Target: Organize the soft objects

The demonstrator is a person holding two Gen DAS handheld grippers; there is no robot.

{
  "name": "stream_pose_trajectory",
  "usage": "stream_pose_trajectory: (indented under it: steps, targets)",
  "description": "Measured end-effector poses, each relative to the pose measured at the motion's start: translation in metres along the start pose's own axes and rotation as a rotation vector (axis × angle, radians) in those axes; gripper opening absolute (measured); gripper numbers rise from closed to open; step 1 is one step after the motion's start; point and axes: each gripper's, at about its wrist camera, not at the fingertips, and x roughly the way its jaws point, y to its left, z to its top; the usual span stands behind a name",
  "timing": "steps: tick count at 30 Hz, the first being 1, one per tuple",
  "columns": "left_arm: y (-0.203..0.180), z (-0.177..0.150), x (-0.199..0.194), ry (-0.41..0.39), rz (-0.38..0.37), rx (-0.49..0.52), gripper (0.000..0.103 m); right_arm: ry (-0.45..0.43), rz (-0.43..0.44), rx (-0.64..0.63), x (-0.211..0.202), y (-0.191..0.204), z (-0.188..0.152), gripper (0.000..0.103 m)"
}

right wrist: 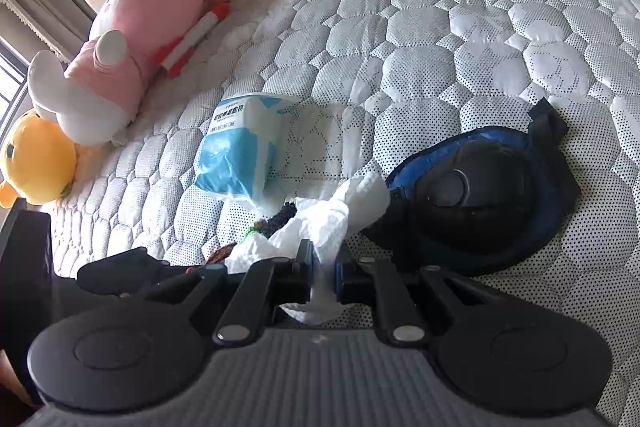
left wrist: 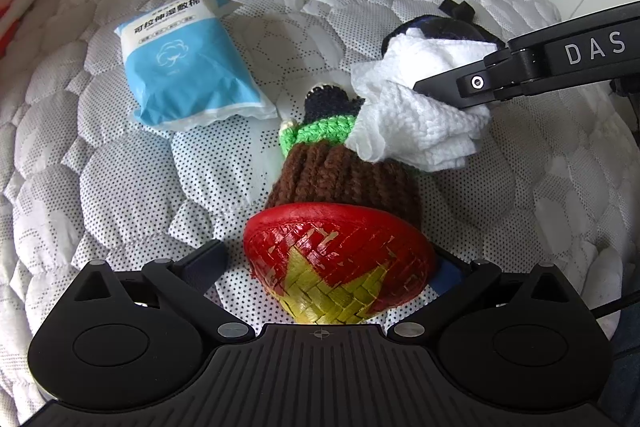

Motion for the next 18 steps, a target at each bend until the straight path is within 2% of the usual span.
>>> stream_pose_trajectory:
  steps: [3,6,7,8,9,10,11,12,14,15,17,18]
  targets:
    - [0.002,-0.001,-0.002,-0.022,-0.012,-0.006,0.103,-0.011,0.011,0.008,-0.002,0.000,0.001,0.012]
    - [0.008,0.003,-0.011,-0.119,-0.073,-0.015,0.102,-0.049,0.035,0.033,-0.009,-0.004,0.005,0.012]
    - [0.009,0.004,-0.015,-0.161,-0.094,-0.003,0.098,-0.065,0.041,0.042,-0.012,-0.005,0.006,0.012]
    - [0.006,0.007,-0.019,-0.194,-0.089,0.057,0.082,-0.087,0.039,0.051,-0.016,-0.007,0.008,0.012]
    - [0.003,0.010,-0.022,-0.226,-0.080,0.123,0.071,-0.102,0.032,0.057,-0.019,-0.009,0.010,0.012]
    - [-0.004,0.013,-0.024,-0.253,-0.050,0.233,0.071,-0.114,0.022,0.062,-0.022,-0.011,0.011,0.012]
    - [-0.011,0.013,-0.025,-0.280,-0.022,0.334,0.072,-0.125,0.011,0.067,-0.024,-0.013,0.012,0.012]
    - [-0.014,0.012,-0.024,-0.294,-0.015,0.388,0.072,-0.135,0.000,0.070,-0.025,-0.014,0.013,0.012]
    - [-0.015,0.011,-0.020,-0.283,-0.027,0.413,0.076,-0.138,0.006,0.068,-0.024,-0.014,0.014,0.012]
    - [-0.013,0.012,-0.021,-0.265,-0.031,0.384,0.077,-0.135,0.024,0.066,-0.023,-0.013,0.014,0.012]
    - [-0.004,0.013,-0.029,-0.217,-0.031,0.279,0.099,-0.104,0.118,0.039,-0.016,-0.004,0.016,0.012]
    - [0.003,0.012,-0.034,-0.188,-0.032,0.188,0.099,-0.082,0.159,0.019,-0.011,0.002,0.016,0.012]
